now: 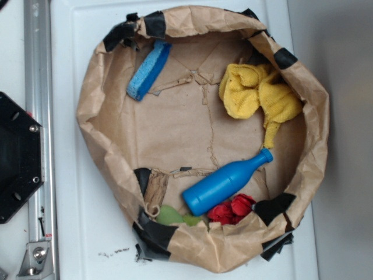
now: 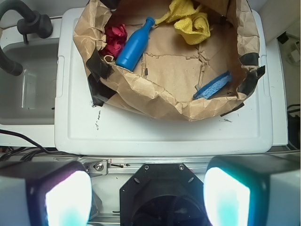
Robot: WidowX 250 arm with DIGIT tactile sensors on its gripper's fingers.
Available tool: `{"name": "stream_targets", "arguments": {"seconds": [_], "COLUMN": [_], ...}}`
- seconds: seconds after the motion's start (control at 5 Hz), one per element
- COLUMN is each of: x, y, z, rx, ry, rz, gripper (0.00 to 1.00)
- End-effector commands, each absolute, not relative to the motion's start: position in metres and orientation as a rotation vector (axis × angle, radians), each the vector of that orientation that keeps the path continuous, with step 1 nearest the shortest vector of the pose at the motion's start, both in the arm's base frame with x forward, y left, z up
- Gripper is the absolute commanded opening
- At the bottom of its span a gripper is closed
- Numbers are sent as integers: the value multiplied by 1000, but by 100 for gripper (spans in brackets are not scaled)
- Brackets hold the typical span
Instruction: Grab the blue bottle.
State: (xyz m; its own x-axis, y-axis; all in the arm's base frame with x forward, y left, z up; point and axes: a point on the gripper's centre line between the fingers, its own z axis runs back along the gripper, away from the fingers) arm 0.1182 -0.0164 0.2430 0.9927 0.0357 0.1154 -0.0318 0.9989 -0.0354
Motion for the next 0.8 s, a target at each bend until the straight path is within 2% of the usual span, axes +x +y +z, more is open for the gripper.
{"name": "stream_targets", "arguments": {"seconds": [0.0,0.2,0.4,0.6], "x": [118,161,208,246], "y": [-16,22,42,51], "z": [243,210,184,152], "rx": [-34,50,-5,-73], "ry": [-116,-80,-152,-185], "rz": [34,123,233,307], "gripper": [100,100,100,100]}}
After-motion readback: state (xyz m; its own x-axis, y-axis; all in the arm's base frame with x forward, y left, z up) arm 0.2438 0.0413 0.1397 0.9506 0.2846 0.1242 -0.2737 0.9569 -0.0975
